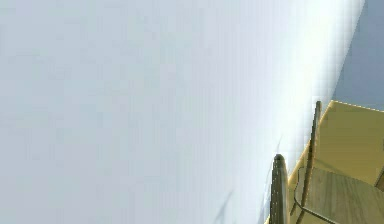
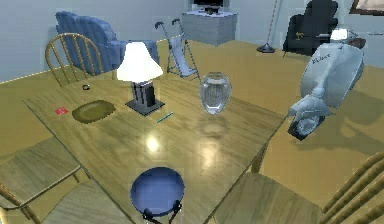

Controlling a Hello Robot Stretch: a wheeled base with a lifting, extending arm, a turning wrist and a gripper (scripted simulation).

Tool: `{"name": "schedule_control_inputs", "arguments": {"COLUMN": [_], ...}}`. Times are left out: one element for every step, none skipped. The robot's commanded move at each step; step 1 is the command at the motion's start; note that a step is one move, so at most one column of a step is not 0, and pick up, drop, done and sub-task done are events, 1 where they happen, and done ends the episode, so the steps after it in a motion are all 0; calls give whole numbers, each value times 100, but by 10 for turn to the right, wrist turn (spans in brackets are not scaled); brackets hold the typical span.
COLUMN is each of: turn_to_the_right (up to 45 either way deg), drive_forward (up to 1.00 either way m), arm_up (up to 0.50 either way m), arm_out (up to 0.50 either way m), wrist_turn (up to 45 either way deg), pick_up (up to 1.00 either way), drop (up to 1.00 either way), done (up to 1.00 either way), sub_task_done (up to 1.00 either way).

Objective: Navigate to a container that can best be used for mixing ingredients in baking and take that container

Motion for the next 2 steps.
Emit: {"name": "schedule_control_inputs", "arguments": {"turn_to_the_right": [0, 0], "drive_forward": [0, 0], "arm_up": [10, 0], "arm_out": [0, 0], "wrist_turn": [0, 0], "pick_up": [0, 0], "drop": [0, 0], "done": [0, 100], "sub_task_done": [0, 0]}}
